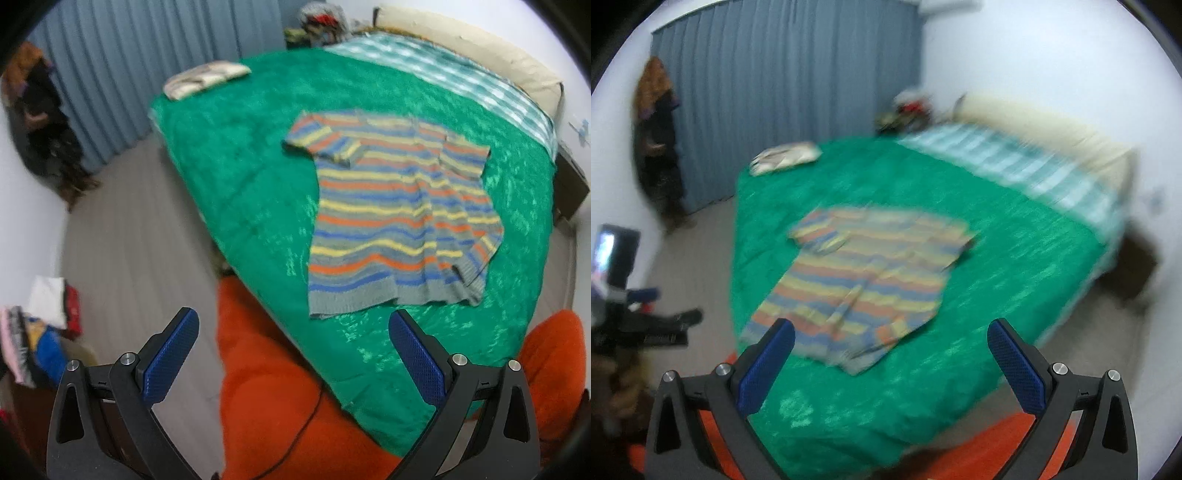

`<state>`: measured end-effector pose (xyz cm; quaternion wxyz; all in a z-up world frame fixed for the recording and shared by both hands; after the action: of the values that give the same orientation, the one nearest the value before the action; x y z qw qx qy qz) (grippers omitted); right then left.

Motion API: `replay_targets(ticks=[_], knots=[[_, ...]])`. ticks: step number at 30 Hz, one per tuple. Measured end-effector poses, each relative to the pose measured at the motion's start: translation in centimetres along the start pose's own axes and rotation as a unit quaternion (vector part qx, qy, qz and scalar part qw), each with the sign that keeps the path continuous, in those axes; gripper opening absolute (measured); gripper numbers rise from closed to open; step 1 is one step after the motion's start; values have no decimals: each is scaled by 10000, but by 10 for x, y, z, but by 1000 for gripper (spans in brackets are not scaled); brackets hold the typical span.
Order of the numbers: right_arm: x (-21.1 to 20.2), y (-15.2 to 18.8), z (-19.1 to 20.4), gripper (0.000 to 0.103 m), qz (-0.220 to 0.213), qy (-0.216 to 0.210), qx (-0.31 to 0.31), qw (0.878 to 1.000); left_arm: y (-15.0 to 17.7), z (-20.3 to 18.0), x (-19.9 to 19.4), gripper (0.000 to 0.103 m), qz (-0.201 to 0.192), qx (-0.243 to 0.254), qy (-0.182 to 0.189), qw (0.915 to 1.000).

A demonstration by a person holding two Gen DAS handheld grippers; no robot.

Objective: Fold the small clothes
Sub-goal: 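Grasp the grey ribbed hem of the striped sweater with both grippers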

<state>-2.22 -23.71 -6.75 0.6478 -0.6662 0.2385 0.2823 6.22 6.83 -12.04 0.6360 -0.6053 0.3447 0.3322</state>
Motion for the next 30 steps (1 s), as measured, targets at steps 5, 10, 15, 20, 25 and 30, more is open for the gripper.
replay_targets(ticks=[5, 10, 15, 20, 25, 30], knots=[[104, 33, -10, 103, 1011, -1071, 760, 9862, -2, 5, 71, 102, 399, -148, 478, 9980], [196, 31, -8, 86, 1725, -1330, 1751, 9601, 0, -11, 130, 102, 862, -395, 891, 9915], [233, 54, -39, 7, 1935, -1015, 2307, 9482, 11, -13, 127, 102, 838, -305, 897, 9920], [179, 64, -75, 5, 1742, -987, 2226, 9541, 20, -9, 125, 102, 804, -167, 1134, 9901], [168, 85, -112, 7, 1765, -697, 2310, 9543, 18, -7, 147, 102, 1103, -410, 1442, 9825], [166, 94, -122, 19, 1607, -933, 2737, 9437, 12, 10, 133, 102, 619, -1221, 2312, 9632]])
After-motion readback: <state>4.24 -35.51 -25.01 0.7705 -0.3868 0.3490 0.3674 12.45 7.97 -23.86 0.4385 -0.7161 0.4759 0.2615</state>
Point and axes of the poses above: each gripper's, at about its wrist camera, not at the fingertips, and x roughly the way its jaws point, z to its left, y to its underside, the point moved 6 cm from there along x, roughly the way its jaws point, and after that the axes turned 3 degrees about -x, right-handed, at the moved point
